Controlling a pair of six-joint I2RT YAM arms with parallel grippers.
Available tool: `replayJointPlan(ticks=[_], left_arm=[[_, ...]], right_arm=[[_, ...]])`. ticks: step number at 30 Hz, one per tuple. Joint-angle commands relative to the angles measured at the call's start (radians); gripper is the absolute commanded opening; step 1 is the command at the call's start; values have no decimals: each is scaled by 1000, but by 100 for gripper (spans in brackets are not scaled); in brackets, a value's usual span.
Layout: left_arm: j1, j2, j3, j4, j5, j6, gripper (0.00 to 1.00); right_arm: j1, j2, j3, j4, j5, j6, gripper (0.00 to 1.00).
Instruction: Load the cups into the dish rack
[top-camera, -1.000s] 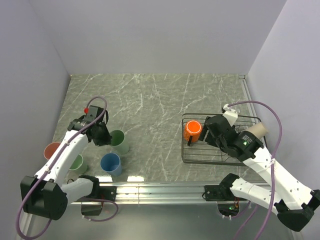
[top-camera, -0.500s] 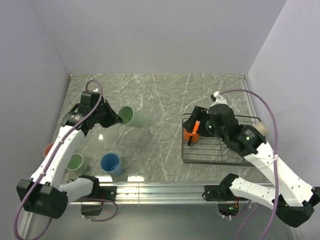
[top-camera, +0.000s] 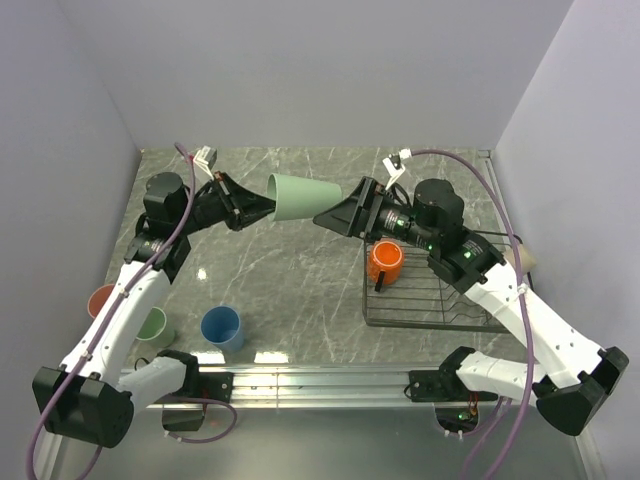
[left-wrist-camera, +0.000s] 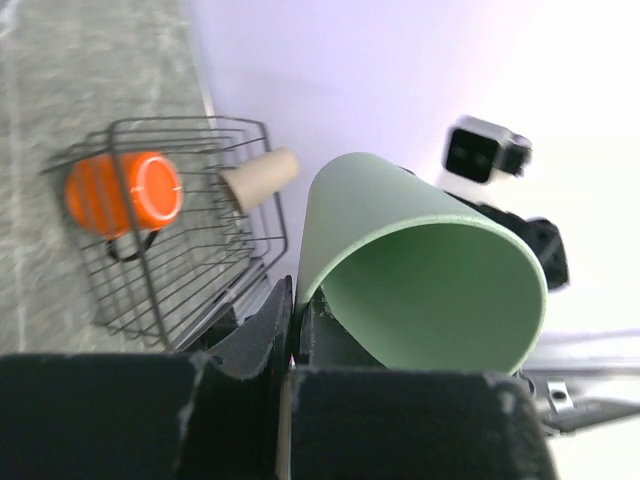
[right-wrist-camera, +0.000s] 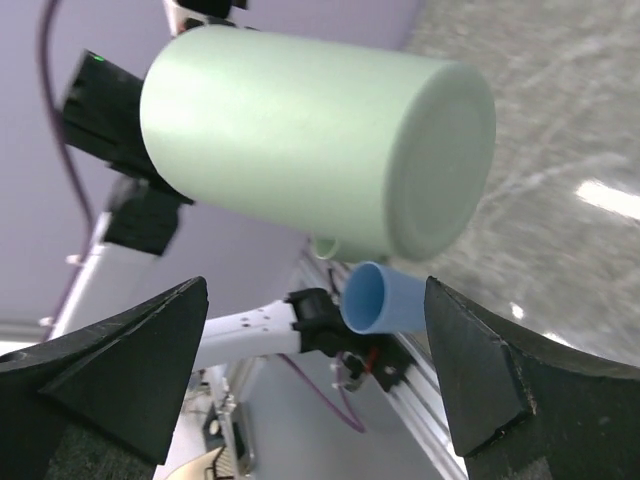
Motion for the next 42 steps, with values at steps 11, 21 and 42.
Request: replayJointPlan(ticks=[11,21,42], left_arm=[[-5,-57,-64,478,78,-81,0],[-44,-36,-54,510,78,-81,0],[-47,-29,-41,153,-757,-81,28]], right_arm=[[-73,4,-16,329,-152,129,96],[-79,37,13,375,-146,150,96],[-81,25,53,407,-164,161,3]])
